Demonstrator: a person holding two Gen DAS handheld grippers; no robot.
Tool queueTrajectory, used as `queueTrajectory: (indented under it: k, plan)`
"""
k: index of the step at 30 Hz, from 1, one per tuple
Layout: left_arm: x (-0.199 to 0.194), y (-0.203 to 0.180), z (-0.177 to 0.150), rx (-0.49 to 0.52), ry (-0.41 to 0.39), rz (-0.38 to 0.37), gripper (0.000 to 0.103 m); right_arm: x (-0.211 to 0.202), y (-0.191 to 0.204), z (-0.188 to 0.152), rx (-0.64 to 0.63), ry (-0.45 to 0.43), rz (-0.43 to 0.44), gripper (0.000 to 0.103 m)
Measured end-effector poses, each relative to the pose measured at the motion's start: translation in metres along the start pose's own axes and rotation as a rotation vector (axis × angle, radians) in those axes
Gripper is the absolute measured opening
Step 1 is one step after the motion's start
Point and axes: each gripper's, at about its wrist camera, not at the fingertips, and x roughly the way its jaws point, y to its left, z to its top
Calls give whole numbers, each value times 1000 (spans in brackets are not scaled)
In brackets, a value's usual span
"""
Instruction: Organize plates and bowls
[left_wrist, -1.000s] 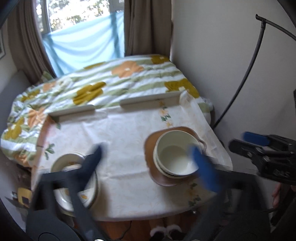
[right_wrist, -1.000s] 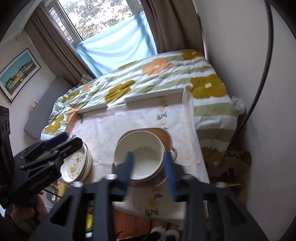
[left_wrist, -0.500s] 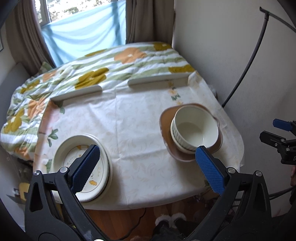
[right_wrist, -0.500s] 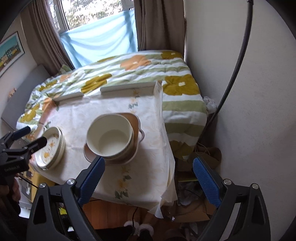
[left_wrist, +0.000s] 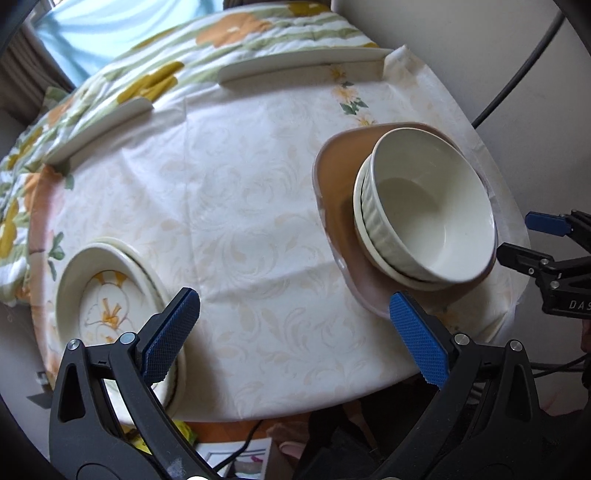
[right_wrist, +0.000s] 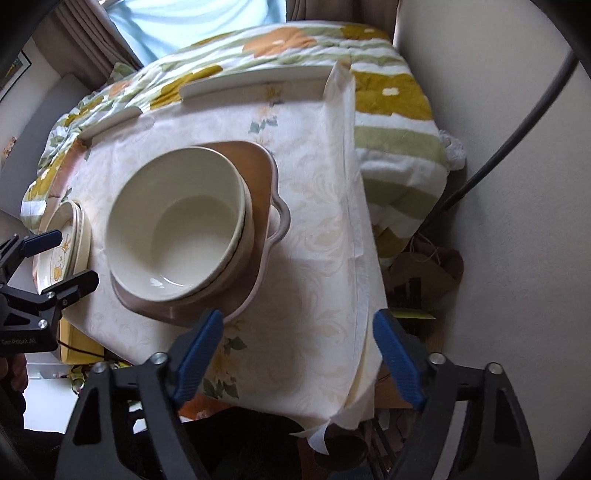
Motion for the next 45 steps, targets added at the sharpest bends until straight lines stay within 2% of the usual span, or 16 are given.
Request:
queueTrajectory:
  k: [6, 8, 9, 11, 12, 13, 16, 17, 19, 21, 22, 23, 27, 37, 45]
  plan:
    - [26, -11, 14, 57, 94, 51, 101, 15, 5, 16, -64, 86, 14, 74]
    - [33, -13, 14, 69, 117, 44, 94, 23, 5, 20, -79, 110, 41, 63]
    - [37, -13, 14, 61, 125, 23, 92, 26, 6, 21, -86, 122, 52, 61]
    - [43, -14, 15, 59, 137, 10, 91, 31, 11, 22, -118, 132, 64, 49]
    - [47, -16, 16, 64, 143, 9, 86, 33, 13, 23, -138, 130, 59, 48]
    - [50, -17, 17, 67, 148, 0, 77, 34, 15, 23, -151, 127, 62, 46]
    - [62, -21, 20, 71, 161, -32, 62, 41, 17, 24, -167, 126, 101, 34]
    - [64, -23, 21, 75, 163, -46, 58, 44, 19, 24, -177, 123, 100, 33]
    - [68, -27, 22, 90, 158, -65, 42, 49, 21, 24, -185, 122, 115, 31]
    - [73, -29, 23, 90, 151, -90, 34, 56, 22, 23, -177, 126, 154, 28]
    - [74, -30, 23, 94, 148, -92, 33, 59, 22, 23, -172, 128, 169, 24]
    - [75, -31, 23, 98, 142, -95, 33, 62, 23, 22, -170, 122, 175, 23]
    - [73, -36, 23, 127, 116, -123, 19, 61, 26, 18, -179, 75, 178, 21]
    - [59, -45, 24, 151, 39, -77, 17, 44, 29, 13, -215, -6, 155, 20]
    - [13, -12, 14, 109, -27, -58, 17, 15, 57, 22, -290, -56, 152, 20]
